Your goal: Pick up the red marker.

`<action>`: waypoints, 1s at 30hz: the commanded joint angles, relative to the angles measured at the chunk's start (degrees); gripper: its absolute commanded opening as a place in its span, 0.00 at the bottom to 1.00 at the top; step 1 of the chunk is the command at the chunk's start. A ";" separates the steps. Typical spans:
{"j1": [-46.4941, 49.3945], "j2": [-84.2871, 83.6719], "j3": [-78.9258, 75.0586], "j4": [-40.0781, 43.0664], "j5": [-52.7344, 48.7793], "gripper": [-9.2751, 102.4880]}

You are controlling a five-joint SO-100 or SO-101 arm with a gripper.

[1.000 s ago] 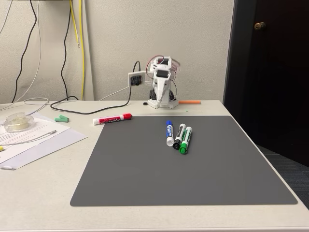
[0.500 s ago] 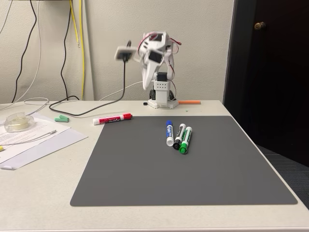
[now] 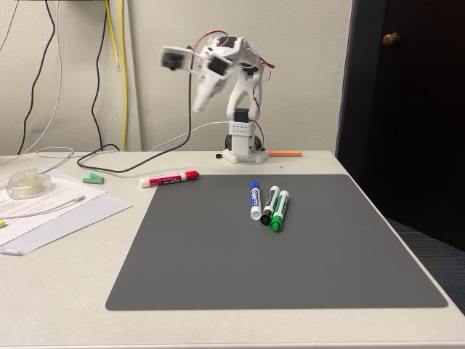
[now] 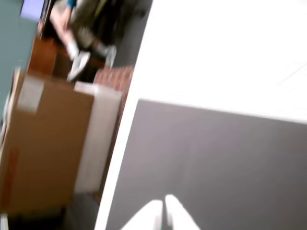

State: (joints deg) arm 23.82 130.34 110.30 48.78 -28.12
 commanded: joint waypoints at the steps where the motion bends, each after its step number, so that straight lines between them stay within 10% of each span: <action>1: 6.59 0.62 -2.72 -0.70 -0.35 0.08; 30: 21.62 -5.10 6.59 14.50 -54.76 0.08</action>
State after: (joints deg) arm 45.44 125.33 116.19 63.11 -80.77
